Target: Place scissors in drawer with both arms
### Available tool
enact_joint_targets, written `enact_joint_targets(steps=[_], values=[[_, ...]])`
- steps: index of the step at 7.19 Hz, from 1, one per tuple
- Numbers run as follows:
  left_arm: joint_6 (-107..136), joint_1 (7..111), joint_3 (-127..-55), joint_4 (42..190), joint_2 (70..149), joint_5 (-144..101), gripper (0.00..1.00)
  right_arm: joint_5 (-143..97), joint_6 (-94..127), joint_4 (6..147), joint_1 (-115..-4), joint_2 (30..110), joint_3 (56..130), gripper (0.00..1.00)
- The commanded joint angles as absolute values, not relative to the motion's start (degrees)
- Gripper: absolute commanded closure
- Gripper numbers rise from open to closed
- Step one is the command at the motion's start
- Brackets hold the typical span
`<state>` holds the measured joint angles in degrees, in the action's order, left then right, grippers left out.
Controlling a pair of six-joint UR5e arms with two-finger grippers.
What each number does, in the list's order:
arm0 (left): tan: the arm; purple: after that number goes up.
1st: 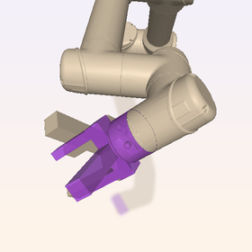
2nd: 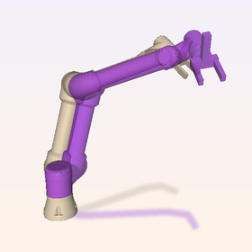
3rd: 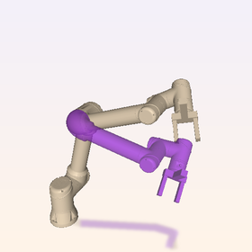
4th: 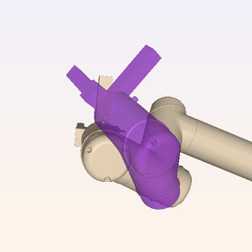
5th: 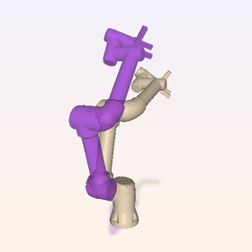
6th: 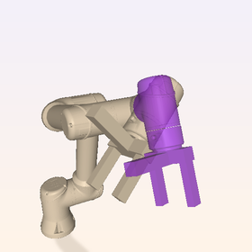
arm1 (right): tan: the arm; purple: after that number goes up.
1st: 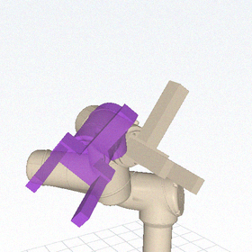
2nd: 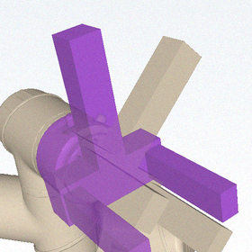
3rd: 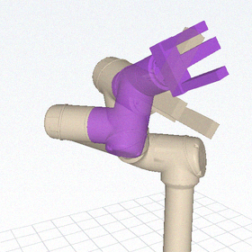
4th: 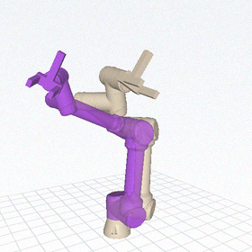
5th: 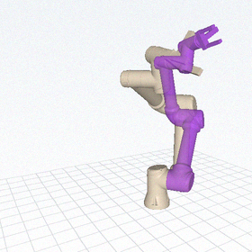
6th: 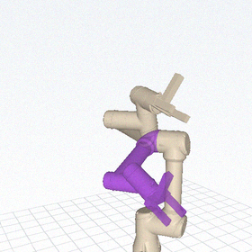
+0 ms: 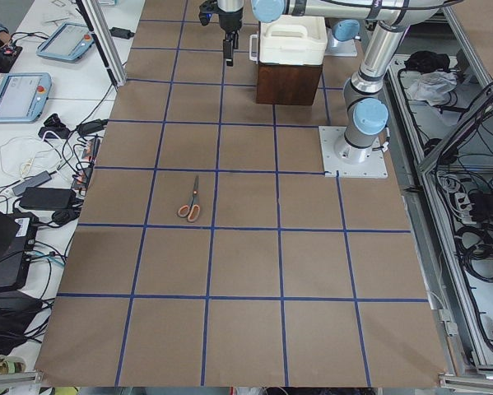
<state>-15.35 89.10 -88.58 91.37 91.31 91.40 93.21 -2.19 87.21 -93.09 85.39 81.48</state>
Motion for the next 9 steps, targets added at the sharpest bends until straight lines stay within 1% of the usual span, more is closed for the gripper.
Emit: enact_joint_targets(steps=[1, 3, 6, 7, 9], values=[[-38.8, 80.5, -88.7, 91.2, 93.2, 92.2, 0.0, 93.8, 7.6, 90.6, -93.2, 84.9, 82.3, 0.0], [-60.2, 76.0, -87.7, 91.1, 95.6, 95.6, 0.0, 93.3, 31.2, 92.2, -93.4, 83.2, 84.3, 0.0], [-94.0, 68.1, -87.7, 77.2, 103.9, 97.7, 0.0, 93.4, 58.6, 93.0, -94.7, 79.6, 84.4, 0.0], [-107.2, 64.7, -87.8, 73.7, 107.6, 95.6, 0.0, 93.7, 64.9, 93.4, -97.4, 78.2, 84.4, 0.0], [-114.8, 62.1, -87.7, 68.2, 113.4, 93.8, 0.0, 94.5, 76.1, 93.3, -101.1, 75.3, 84.4, 0.0]])
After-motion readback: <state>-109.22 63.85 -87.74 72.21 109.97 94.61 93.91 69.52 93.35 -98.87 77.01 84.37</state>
